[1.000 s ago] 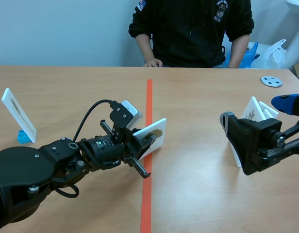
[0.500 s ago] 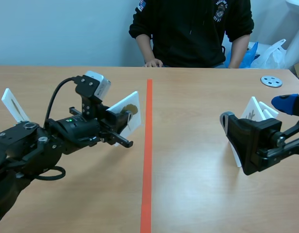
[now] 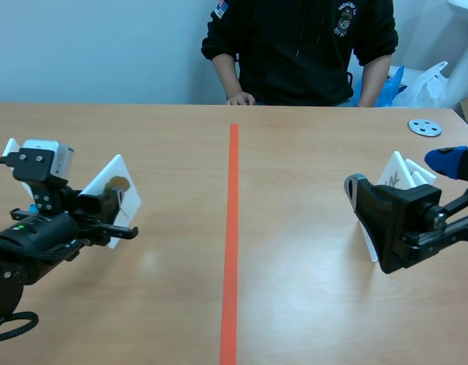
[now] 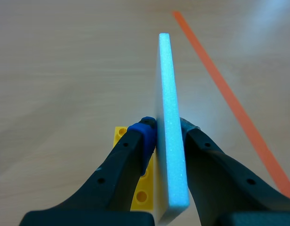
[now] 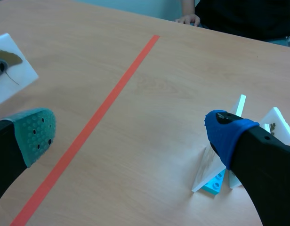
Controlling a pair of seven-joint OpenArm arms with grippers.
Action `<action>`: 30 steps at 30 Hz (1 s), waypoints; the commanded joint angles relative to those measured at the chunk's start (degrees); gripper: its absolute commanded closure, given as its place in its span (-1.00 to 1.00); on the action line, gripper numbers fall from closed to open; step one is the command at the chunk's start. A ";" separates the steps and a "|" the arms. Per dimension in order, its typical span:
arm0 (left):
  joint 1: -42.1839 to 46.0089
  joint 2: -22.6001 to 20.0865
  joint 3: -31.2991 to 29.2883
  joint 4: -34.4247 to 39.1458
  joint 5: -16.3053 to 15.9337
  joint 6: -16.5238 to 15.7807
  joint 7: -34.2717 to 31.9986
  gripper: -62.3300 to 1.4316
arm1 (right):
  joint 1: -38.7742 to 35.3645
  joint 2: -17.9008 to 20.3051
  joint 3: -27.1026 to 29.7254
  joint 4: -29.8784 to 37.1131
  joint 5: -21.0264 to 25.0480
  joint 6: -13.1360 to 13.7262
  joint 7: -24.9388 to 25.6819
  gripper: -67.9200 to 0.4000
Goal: Sort the leaf by its shape. The table is split by an orange tape line. A compound leaf with several leaflets goes to the left side, a simple leaf with one blade goes to the right side. Return to the home posture when a red brick is placed on the table.
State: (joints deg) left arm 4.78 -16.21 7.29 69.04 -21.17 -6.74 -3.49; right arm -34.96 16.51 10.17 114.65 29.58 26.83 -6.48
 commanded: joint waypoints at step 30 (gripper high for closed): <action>-2.29 0.31 -8.61 -12.11 -0.50 6.27 -11.82 0.78 | 0.83 0.13 0.55 0.28 0.66 -0.02 1.68 -1.00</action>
State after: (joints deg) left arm 3.60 -15.66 -0.84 56.66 -21.30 -0.43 -13.93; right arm -34.96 16.51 10.17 114.65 29.58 26.83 -5.87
